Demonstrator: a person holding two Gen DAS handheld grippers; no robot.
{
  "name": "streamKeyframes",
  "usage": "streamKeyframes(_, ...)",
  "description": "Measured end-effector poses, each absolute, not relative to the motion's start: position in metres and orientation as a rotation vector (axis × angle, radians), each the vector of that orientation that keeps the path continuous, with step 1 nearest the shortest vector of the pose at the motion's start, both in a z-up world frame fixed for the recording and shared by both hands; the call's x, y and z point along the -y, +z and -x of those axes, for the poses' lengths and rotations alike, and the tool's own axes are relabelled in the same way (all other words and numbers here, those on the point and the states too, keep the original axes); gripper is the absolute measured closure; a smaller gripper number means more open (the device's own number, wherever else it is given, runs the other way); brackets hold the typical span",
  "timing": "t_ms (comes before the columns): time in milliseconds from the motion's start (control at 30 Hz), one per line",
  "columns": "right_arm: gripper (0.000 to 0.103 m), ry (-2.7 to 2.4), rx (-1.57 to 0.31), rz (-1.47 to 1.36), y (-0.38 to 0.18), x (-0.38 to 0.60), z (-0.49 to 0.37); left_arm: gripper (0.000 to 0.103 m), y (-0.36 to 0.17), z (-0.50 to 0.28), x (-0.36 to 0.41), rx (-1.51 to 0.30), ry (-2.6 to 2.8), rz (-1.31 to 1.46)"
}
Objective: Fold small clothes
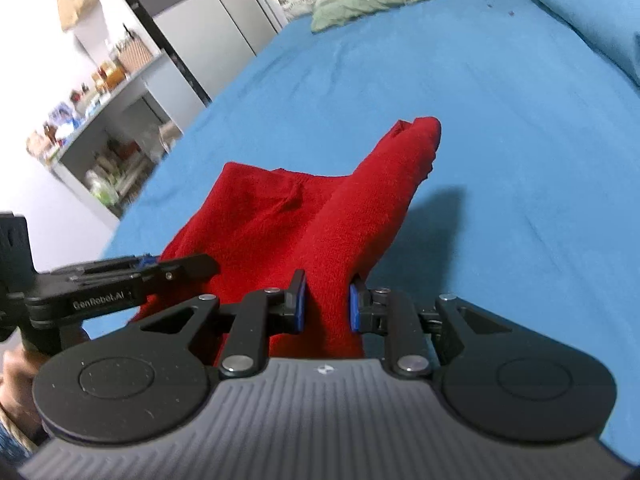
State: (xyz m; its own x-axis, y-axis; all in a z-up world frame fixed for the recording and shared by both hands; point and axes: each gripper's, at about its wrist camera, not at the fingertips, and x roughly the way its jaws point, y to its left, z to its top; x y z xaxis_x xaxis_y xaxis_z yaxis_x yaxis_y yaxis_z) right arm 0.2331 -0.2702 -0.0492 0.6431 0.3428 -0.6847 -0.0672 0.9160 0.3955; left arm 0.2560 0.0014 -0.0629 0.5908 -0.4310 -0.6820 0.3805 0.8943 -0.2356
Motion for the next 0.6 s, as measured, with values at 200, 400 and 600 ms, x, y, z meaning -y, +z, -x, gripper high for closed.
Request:
streamKeyframes(200, 0.066, 0.161, -0.915, -0.342, -0.123, 0.285, -0.198, 0.074, -0.128, -0.228, 0.011, -0.871, -0.423, 0.036)
streamKeyframes(400, 0.054, 0.174, -0.891, -0.401, -0.136, 0.299, -0.186, 0.065, -0.13, -0.23, -0.002, -0.859, -0.42, 0.09)
streamKeyframes(600, 0.036, 0.104, -0.843, -0.316, -0.128, 0.299, -0.181, 0.031, -0.132, -0.216, -0.011, -0.778, -0.327, -0.01)
